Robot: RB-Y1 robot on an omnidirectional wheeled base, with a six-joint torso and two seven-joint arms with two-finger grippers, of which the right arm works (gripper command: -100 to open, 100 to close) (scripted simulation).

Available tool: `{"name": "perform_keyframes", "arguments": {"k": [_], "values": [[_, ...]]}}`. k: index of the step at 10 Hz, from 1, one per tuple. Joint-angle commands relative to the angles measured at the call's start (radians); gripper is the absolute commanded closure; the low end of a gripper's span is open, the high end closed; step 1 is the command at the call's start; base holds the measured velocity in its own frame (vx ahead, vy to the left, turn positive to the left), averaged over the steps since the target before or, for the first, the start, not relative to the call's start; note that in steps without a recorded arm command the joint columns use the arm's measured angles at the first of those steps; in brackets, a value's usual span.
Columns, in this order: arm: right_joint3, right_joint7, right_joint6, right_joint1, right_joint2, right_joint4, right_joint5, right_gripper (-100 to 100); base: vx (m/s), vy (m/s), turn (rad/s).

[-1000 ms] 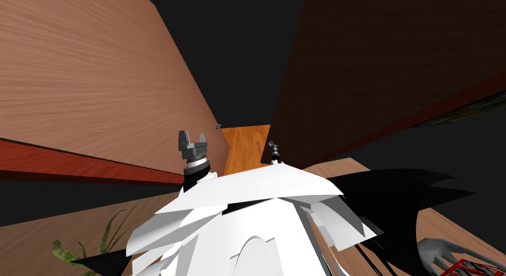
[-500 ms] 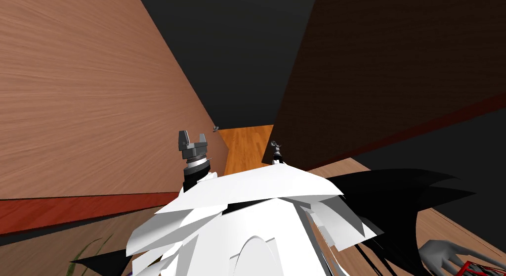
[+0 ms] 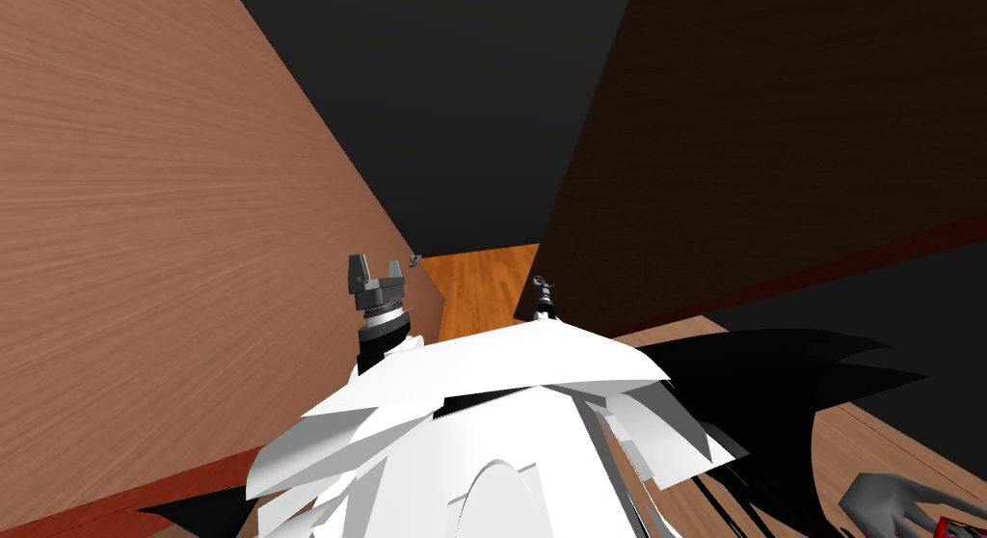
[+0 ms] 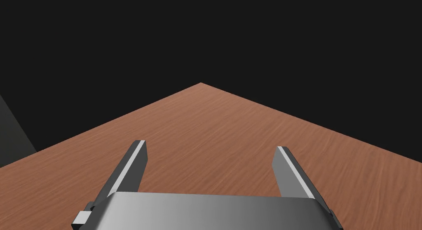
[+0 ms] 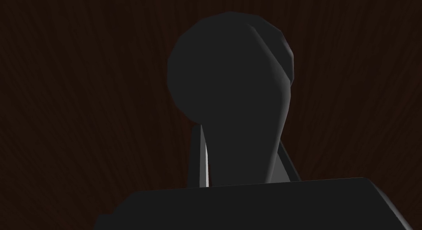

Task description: Push the door open

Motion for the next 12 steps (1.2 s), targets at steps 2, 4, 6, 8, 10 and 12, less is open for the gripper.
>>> {"name": "perform_keyframes", "arguments": {"k": [2, 4, 6, 8, 10, 12], "values": [[-0.027, 0.014, 0.007, 0.007, -0.003, -0.018, -0.014, 100, 0.180, 0.035, -0.052], [-0.036, 0.014, -0.006, 0.000, -0.008, 0.006, -0.021, 100, 0.092, 0.001, -0.028], [-0.048, 0.019, -0.007, 0.002, -0.011, 0.008, -0.029, 100, 0.191, -0.012, -0.037], [-0.068, 0.026, -0.009, 0.004, -0.015, 0.011, -0.043, 100, 0.194, -0.029, -0.040], [-0.086, 0.033, -0.011, 0.007, -0.018, 0.015, -0.056, 100, 0.204, -0.043, -0.024], [-0.107, 0.041, -0.013, 0.009, -0.023, 0.018, -0.070, 100, 0.204, -0.010, -0.055]]}}
